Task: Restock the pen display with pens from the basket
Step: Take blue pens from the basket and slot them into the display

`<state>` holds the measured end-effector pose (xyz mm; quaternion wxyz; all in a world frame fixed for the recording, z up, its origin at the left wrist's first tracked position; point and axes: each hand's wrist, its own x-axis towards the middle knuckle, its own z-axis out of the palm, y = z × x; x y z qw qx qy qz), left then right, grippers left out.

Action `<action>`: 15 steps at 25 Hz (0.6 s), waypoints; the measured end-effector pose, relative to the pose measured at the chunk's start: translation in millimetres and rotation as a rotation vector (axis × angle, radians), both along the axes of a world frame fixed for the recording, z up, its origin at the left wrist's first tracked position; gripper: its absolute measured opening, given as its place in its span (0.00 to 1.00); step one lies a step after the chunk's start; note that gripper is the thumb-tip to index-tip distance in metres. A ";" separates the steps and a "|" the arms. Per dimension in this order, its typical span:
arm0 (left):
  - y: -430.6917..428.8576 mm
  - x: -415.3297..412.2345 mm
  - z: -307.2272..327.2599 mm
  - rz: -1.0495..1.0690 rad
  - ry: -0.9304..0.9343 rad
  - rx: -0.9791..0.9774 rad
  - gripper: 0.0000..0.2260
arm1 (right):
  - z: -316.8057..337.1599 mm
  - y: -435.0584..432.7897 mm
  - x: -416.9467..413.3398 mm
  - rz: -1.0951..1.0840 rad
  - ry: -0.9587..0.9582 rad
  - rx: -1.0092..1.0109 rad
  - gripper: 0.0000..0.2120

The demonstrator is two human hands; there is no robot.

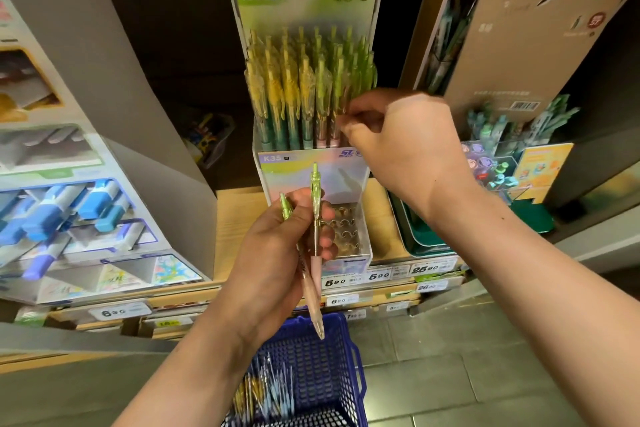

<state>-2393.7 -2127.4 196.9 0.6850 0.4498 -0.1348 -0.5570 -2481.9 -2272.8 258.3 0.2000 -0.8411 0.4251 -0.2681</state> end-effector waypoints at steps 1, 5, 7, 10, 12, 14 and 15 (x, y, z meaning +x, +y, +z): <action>-0.9 -0.7 1.2 0.002 -0.024 -0.002 0.07 | -3.8 4.5 -2.9 -0.019 -0.015 0.068 0.06; -3.7 -2.3 2.3 0.025 -0.194 0.025 0.10 | -20.9 32.1 -14.0 0.077 -0.133 0.510 0.10; -4.1 -4.2 2.1 0.028 -0.232 0.051 0.10 | -27.1 36.8 -17.7 0.133 -0.078 0.557 0.11; -4.4 -6.2 2.2 0.015 -0.202 0.041 0.12 | -26.5 35.3 -16.3 0.153 -0.250 0.715 0.04; -4.8 -6.2 1.6 0.000 -0.165 0.034 0.13 | -21.4 34.3 -16.1 0.140 -0.370 0.794 0.02; -5.0 -5.8 0.0 0.012 -0.143 0.058 0.14 | -10.4 25.9 -18.2 0.089 -0.477 0.758 0.03; -5.0 -5.5 -0.7 0.027 -0.151 0.090 0.13 | -2.7 19.6 -19.7 0.069 -0.540 0.715 0.05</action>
